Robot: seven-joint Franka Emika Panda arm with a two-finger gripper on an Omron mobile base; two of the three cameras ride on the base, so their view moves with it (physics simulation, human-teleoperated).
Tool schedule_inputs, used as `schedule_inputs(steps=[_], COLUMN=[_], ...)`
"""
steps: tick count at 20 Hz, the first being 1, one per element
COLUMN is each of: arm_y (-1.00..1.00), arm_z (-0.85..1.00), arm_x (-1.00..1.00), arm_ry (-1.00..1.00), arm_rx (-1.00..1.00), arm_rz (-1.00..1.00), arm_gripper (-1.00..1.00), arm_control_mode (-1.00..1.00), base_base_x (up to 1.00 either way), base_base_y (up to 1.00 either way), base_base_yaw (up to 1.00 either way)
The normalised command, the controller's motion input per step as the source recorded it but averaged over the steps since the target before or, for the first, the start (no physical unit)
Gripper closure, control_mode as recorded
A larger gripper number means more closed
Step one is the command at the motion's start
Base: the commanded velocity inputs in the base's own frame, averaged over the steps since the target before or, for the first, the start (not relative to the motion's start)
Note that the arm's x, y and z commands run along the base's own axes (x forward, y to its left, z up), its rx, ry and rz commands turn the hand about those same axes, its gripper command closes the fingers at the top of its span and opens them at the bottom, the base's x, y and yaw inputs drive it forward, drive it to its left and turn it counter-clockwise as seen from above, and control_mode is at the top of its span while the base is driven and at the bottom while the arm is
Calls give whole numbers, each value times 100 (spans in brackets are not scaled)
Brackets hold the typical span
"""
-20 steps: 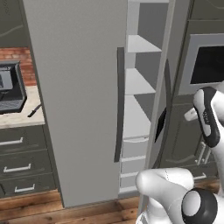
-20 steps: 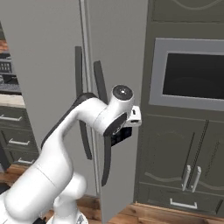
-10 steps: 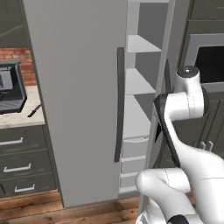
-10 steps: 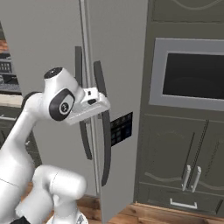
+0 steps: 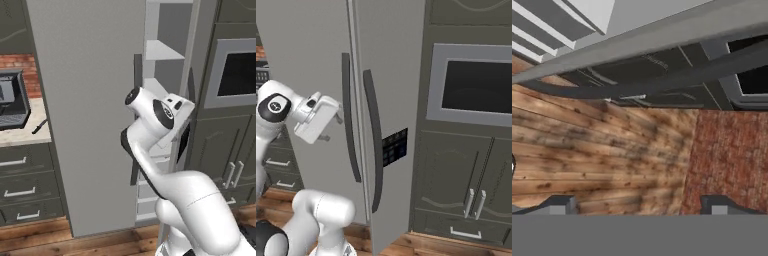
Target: Retrieve the butter from the fridge and place it on a plate on the dining table. Then retrieve the butter knife by the fridge and place it near the plate.
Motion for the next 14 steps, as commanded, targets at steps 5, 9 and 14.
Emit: schedule_inputs(steps=[5,9,14], arm_y=[13,11,-19], arm_z=[-17,-17,-46], arm_x=[13,59,66], arm_ry=[-1,0,0], arm_rx=[0,0,0], arm_rz=[0,0,1], arm_gripper=[-100,-100,-100], arm_control_mode=[-100,-100,-100], base_base_x=[0,0,0], base_base_y=[0,0,0], base_base_yaw=[0,0,0])
